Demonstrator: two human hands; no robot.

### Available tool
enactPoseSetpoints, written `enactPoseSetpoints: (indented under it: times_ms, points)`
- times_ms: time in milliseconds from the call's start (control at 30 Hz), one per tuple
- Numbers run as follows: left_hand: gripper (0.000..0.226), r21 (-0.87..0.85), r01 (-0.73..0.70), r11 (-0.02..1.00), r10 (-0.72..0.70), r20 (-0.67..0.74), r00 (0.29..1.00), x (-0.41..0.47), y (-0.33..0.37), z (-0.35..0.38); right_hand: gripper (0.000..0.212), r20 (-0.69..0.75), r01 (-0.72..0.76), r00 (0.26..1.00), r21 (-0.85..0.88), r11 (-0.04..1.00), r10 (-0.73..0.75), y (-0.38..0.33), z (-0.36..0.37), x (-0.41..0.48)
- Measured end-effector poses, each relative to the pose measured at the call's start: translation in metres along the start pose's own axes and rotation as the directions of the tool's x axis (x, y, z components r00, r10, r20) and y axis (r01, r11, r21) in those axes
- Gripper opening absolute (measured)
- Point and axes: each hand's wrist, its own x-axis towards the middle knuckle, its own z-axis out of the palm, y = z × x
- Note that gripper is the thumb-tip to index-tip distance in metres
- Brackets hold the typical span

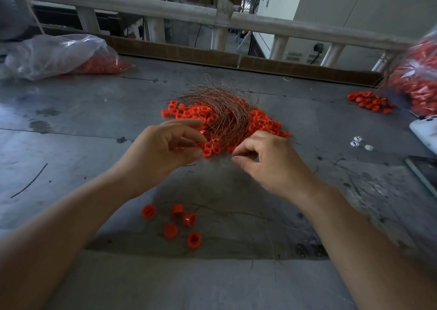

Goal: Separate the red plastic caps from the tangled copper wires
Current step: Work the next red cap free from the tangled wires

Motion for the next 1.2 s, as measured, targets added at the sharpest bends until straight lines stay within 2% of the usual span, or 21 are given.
enactPoseSetpoints:
  times_ms: [67, 167, 333, 433, 600, 700, 800, 1000, 1100, 1200]
  points:
    - [0.03, -0.051, 0.038, 0.998, -0.037, 0.023, 0.999, 0.0, -0.003, 0.002, 0.013, 0.007, 0.001, 1.0, -0.001, 1.0, -0.001, -0.001, 0.0, 0.0]
    - [0.03, -0.04, 0.041, 0.998, -0.04, 0.022, 0.999, 0.0, -0.004, 0.003, 0.013, 0.015, 0.007, 1.0, -0.003, 1.0, -0.007, -0.001, 0.0, -0.001]
    - [0.017, 0.028, 0.013, 1.0, -0.011, -0.046, 0.999, 0.0, 0.0, 0.0, 0.013, -0.015, 0.014, 1.0, 0.013, 1.0, -0.014, -0.002, 0.001, 0.0]
    - [0.028, 0.042, 0.019, 0.999, -0.017, -0.054, 0.998, 0.001, -0.004, 0.002, 0.014, -0.026, 0.023, 0.999, 0.02, 1.0, -0.022, -0.001, 0.002, 0.0]
    - [0.035, -0.043, 0.042, 0.998, -0.044, -0.044, 0.998, 0.001, -0.002, 0.006, 0.038, -0.029, 0.066, 0.998, 0.043, 0.997, -0.064, -0.005, 0.008, 0.003]
    - [0.034, -0.062, 0.027, 0.998, -0.028, -0.025, 0.999, -0.001, 0.001, 0.005, 0.05, 0.032, 0.106, 0.994, 0.042, 0.993, -0.107, -0.007, 0.012, 0.005]
    - [0.035, -0.032, 0.014, 0.999, -0.013, 0.017, 1.0, -0.003, 0.005, 0.008, 0.055, 0.103, 0.163, 0.982, -0.023, 0.986, -0.16, -0.01, 0.017, 0.005]
    - [0.032, 0.099, -0.009, 0.995, 0.009, -0.002, 1.0, -0.005, 0.013, 0.008, 0.049, 0.031, 0.181, 0.983, -0.021, 0.983, -0.18, -0.011, 0.017, 0.005]
    - [0.02, -0.007, -0.002, 1.0, 0.002, -0.017, 1.0, -0.008, 0.02, 0.005, 0.052, 0.042, 0.177, 0.984, -0.047, 0.983, -0.175, -0.006, 0.018, 0.004]
    - [0.025, -0.165, -0.009, 0.986, 0.013, 0.027, 1.0, -0.015, 0.028, 0.004, 0.05, -0.032, 0.127, 0.991, -0.007, 0.992, -0.127, -0.004, 0.014, 0.004]
